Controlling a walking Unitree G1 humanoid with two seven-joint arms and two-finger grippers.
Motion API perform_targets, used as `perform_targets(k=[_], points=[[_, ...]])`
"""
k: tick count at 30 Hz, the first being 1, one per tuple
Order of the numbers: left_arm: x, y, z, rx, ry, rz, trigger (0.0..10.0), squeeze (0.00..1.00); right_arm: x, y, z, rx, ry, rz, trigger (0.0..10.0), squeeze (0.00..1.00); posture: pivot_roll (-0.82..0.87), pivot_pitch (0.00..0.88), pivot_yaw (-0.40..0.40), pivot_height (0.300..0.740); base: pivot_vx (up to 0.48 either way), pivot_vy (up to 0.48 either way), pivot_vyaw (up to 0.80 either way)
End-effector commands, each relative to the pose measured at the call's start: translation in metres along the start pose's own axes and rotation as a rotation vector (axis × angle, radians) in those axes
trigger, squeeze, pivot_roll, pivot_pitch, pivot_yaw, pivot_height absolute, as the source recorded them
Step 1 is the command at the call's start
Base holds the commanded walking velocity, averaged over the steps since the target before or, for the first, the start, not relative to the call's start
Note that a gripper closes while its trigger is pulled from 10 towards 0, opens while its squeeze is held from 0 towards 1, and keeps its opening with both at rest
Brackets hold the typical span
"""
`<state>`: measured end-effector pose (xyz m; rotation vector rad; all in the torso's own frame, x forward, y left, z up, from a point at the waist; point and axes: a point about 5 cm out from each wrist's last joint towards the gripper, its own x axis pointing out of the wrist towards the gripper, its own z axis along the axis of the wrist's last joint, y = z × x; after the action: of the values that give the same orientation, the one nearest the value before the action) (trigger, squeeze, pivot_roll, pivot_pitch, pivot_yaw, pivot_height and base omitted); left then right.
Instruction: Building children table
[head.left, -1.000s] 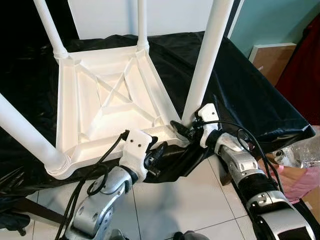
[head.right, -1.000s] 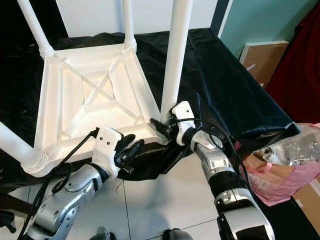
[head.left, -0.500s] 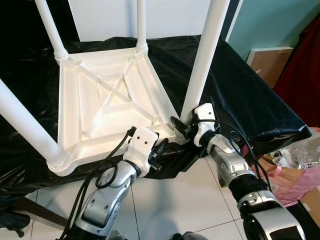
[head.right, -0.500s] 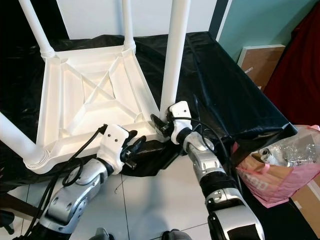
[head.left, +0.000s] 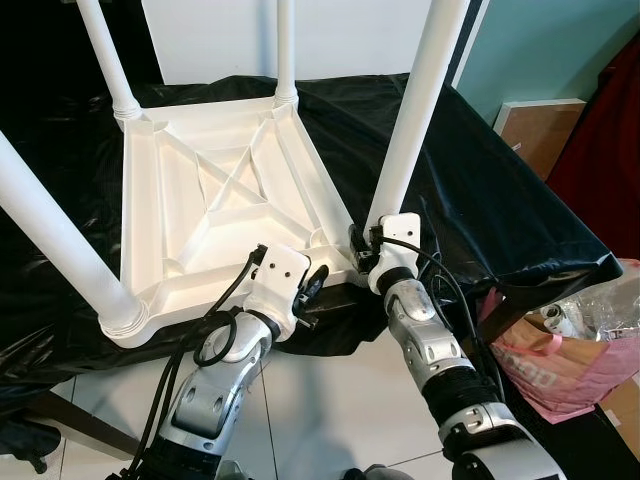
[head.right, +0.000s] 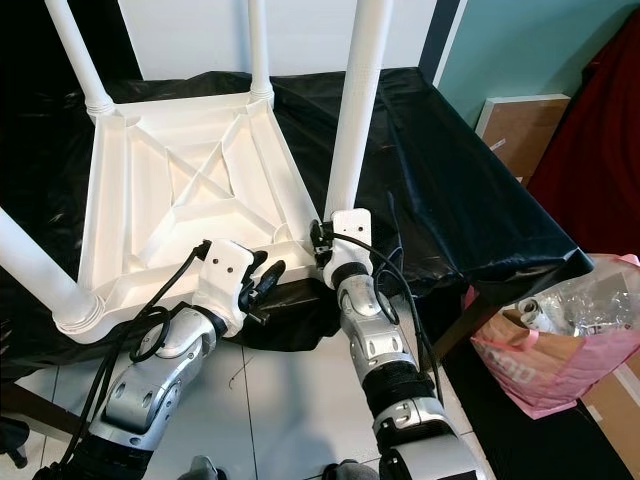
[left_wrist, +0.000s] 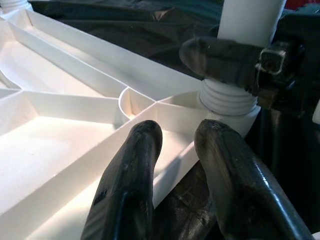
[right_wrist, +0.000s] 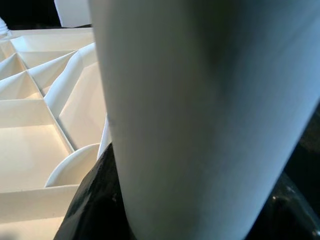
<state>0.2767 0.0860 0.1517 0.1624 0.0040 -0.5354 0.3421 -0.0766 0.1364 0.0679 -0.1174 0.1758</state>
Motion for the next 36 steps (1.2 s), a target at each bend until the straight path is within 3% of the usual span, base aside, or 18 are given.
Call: perform_targets(k=[1,4,5,6,7,13,17,18,21,22,23,25,36], points=[[0.001,0.005,0.001,0.006,-0.012,0.106,10.0,0.00,-0.005,-0.001,-0.009,0.009,0.041,-0.003,10.0,0.00,0.05,0.080,-0.090,0.740,0.000,0.000,0.00],[0.001,0.004,0.001,0.009,-0.018,0.091,10.0,0.00,-0.007,0.000,-0.007,0.011,0.030,0.002,10.0,0.00,0.05,0.078,-0.089,0.740,0.000,0.000,0.00],[0.001,0.004,0.001,0.011,-0.020,0.090,10.0,0.00,-0.007,0.000,-0.005,0.011,0.013,0.018,10.0,0.27,0.05,0.077,-0.086,0.740,0.000,0.000,0.00],[0.001,0.005,0.001,0.013,-0.022,0.090,10.0,0.00,-0.008,0.000,-0.004,0.010,0.002,0.029,10.0,0.27,0.05,0.077,-0.086,0.740,0.000,0.000,0.00],[0.001,0.005,0.001,0.021,-0.018,0.089,10.0,0.00,-0.008,-0.001,-0.003,0.013,-0.012,0.042,10.0,1.00,0.05,0.077,-0.085,0.740,0.000,0.000,0.00],[0.000,0.004,0.000,0.031,-0.016,0.080,10.0,0.00,-0.010,-0.007,0.005,0.026,-0.054,0.086,10.0,1.00,0.04,0.074,-0.083,0.740,0.000,0.000,0.00],[0.000,0.003,-0.001,0.030,-0.013,0.057,10.0,0.00,-0.013,-0.017,0.009,0.021,-0.069,0.179,10.0,1.00,0.04,0.067,-0.080,0.740,0.000,0.000,0.00],[-0.001,0.000,-0.001,0.012,-0.012,0.022,10.0,0.00,-0.016,-0.030,0.009,0.005,-0.051,0.269,10.0,0.67,0.04,0.062,-0.078,0.740,0.000,0.000,0.00],[-0.001,0.000,-0.001,0.012,-0.012,0.022,10.0,0.00,-0.016,-0.030,0.009,0.005,-0.051,0.269,10.0,0.67,0.04,0.062,-0.078,0.740,0.000,0.000,0.00],[-0.001,-0.001,-0.001,0.004,-0.013,0.006,10.0,0.00,-0.016,-0.035,0.008,-0.010,-0.042,0.293,10.0,0.00,0.04,0.062,-0.078,0.740,0.000,0.000,0.00],[-0.001,-0.001,-0.001,0.004,-0.013,0.006,10.0,0.00,-0.016,-0.035,0.008,-0.010,-0.042,0.293,10.0,0.00,0.04,0.062,-0.078,0.740,0.000,0.000,0.00],[-0.001,0.001,-0.002,-0.020,-0.009,-0.009,10.0,0.00,-0.013,-0.043,0.005,-0.056,0.016,0.461,10.0,0.00,0.03,0.050,-0.067,0.740,0.000,0.000,0.00],[0.001,-0.003,0.000,-0.025,-0.013,-0.045,10.0,0.00,0.001,-0.039,0.001,-0.150,0.078,0.614,10.0,0.00,0.04,0.049,-0.060,0.740,0.000,0.000,0.00]])
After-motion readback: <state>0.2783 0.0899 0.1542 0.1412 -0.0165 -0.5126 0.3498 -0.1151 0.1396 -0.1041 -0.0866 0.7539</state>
